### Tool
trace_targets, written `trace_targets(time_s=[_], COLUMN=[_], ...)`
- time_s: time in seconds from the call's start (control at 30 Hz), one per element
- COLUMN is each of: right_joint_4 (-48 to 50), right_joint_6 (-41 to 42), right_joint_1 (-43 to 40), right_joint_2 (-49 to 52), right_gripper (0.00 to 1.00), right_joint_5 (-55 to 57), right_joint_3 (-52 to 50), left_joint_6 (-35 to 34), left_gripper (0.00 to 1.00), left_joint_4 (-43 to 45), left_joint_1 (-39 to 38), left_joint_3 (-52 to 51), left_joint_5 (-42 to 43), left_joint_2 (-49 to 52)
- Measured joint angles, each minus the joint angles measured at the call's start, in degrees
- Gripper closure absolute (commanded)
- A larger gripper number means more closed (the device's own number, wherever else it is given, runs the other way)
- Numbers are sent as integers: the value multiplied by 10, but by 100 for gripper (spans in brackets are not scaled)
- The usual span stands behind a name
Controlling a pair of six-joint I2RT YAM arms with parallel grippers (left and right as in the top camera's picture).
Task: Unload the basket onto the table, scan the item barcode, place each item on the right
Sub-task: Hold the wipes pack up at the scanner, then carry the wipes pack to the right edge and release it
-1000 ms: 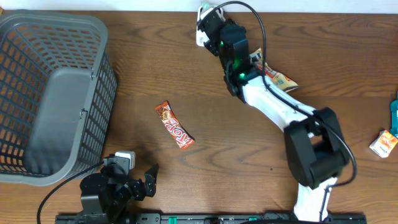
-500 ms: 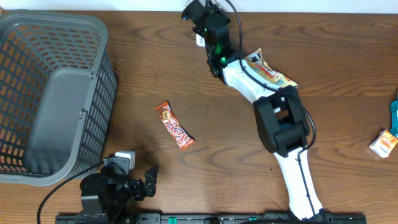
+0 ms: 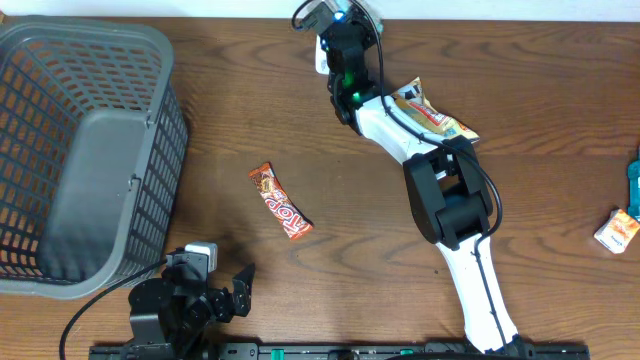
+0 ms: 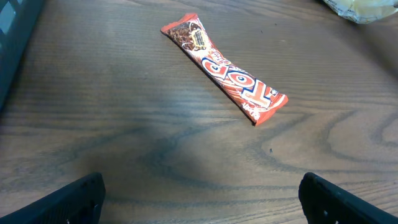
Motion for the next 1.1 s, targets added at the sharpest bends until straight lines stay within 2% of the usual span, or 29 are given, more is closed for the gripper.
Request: trace_targets(time_s=[0.17,0.33,0.57,0.7,0.8,0.9,1.0,1.03,1.1], right_joint_4=[-21,-94,-227,-296,-400,-568,-726,-797,-856], right_joint_6=[-26,-42,-49,-24,29,130,247,319,393], right_joint_1=[-1,-13,-90,-145,-183,-226,-272,-306,-349], right_joint_2=[-9,-40,-69,-69,-70,-70,-70,-70,-70], right_gripper=[99,99,99,99,99,99,99,99,99], right_joint_5=[116,237,380,432,450,441,393,345,284], right_joint_3=[0,1,6,7,10,11,11,10,12], left_joint_6=[0,0,0,0,0,0,0,0,0], left_gripper=[1,1,1,1,1,1,1,1,1], left_joint_4=[0,0,0,0,0,0,0,0,0], left_joint_1=[0,0,0,0,0,0,0,0,0], left_joint_3=[0,0,0,0,0,0,0,0,0], left_joint_5=[0,0,0,0,0,0,0,0,0], left_joint_2=[0,0,0,0,0,0,0,0,0])
